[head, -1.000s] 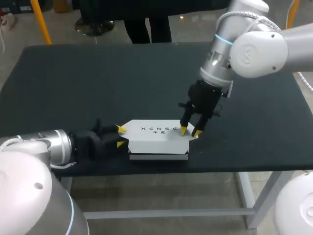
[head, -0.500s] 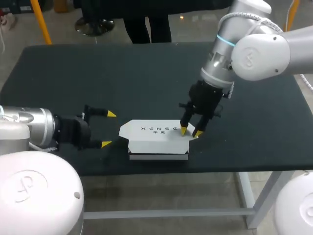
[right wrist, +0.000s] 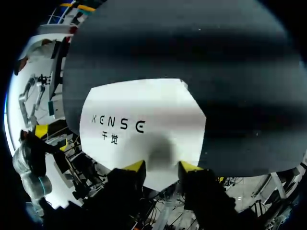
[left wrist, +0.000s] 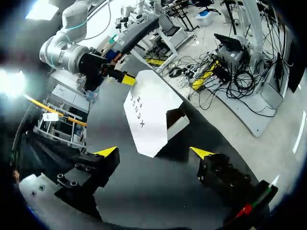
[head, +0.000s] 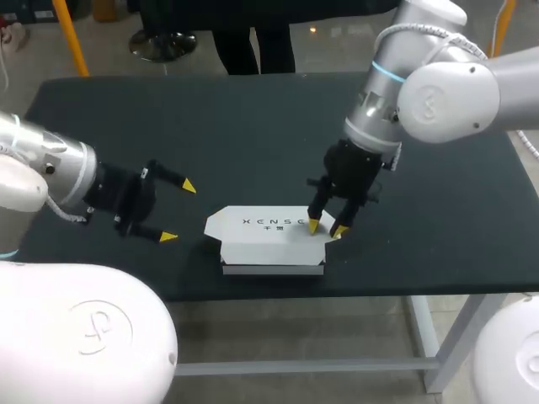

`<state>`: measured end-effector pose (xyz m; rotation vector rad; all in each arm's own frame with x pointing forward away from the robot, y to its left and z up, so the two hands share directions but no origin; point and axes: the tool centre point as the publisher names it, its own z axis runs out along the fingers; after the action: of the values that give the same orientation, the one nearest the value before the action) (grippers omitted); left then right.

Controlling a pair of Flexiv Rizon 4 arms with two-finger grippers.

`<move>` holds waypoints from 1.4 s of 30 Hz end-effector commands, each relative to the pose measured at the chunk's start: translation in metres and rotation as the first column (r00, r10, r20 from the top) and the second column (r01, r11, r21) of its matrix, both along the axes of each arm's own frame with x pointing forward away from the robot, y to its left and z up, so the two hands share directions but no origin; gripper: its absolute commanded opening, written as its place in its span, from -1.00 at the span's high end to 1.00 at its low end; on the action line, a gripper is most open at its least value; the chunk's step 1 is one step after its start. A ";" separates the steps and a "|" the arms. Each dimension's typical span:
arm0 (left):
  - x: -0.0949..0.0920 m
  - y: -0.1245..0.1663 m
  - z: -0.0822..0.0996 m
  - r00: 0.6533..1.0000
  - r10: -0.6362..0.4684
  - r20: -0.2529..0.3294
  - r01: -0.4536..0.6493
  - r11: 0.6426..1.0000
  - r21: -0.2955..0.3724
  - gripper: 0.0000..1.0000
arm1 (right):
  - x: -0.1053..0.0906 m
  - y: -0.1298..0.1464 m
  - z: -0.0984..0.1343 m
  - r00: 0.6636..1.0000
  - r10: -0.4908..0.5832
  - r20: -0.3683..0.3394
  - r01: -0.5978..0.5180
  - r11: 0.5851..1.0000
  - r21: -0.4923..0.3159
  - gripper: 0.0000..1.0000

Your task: Assemble the packaging by folding the flat box into shape, placing the metal phone stand inside, and closing the box properly

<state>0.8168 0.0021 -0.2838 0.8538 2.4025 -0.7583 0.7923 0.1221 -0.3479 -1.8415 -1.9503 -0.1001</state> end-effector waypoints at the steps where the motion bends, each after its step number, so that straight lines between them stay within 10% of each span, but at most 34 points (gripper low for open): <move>1: 0.003 0.001 0.002 0.987 -0.064 -0.148 0.084 0.987 0.137 -1.00 | 0.000 0.002 -0.003 1.000 0.000 0.001 0.000 1.000 -0.005 0.04; 5: 0.013 -0.013 0.006 0.960 -0.019 -0.280 0.053 0.992 0.117 -1.00 | -0.001 -0.001 -0.002 1.000 -0.004 0.005 0.004 1.000 -0.008 0.04; 8: 0.022 -0.031 0.014 0.895 0.183 -0.407 -0.084 0.965 0.250 -1.00 | -0.001 -0.003 -0.003 1.000 -0.009 0.004 0.009 1.000 -0.010 0.04; 10: 0.032 -0.038 0.020 0.781 0.302 -0.546 -0.124 0.933 0.339 -1.00 | -0.001 -0.004 -0.003 1.000 -0.012 0.004 0.012 1.000 -0.011 0.04; 12: 0.045 -0.048 0.020 0.587 0.603 -0.541 -0.374 0.794 0.479 -1.00 | -0.001 -0.005 -0.003 1.000 -0.015 0.004 0.015 1.000 -0.010 0.04; 25: 0.046 -0.048 0.020 0.580 0.597 -0.554 -0.364 0.799 0.479 -1.00 | -0.002 -0.008 -0.002 1.000 -0.021 0.007 0.021 1.000 -0.008 0.04; 28: 0.049 -0.050 0.019 0.465 0.628 -0.624 -0.381 0.779 0.498 -1.00 | -0.002 -0.009 -0.002 1.000 -0.024 0.006 0.024 1.000 -0.007 0.04; 31: 0.054 -0.050 0.017 0.203 0.702 -0.683 -0.469 0.682 0.562 -1.00 | -0.002 -0.009 -0.003 1.000 -0.027 0.004 0.027 1.000 -0.008 0.04; 34: 0.067 -0.047 0.010 -0.182 0.789 -0.587 -0.742 0.282 0.609 -1.00 | -0.002 -0.010 -0.003 1.000 -0.029 0.004 0.029 1.000 -0.008 0.04; 42: 0.067 -0.047 0.010 -0.182 0.789 -0.587 -0.742 0.282 0.609 -1.00 | -0.001 -0.008 -0.003 1.000 -0.029 0.009 0.029 1.000 -0.006 0.04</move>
<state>0.8789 -0.0437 -0.2739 -0.6919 3.1511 -0.6846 0.7925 0.1136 -0.3510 -1.8761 -1.9309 -0.1091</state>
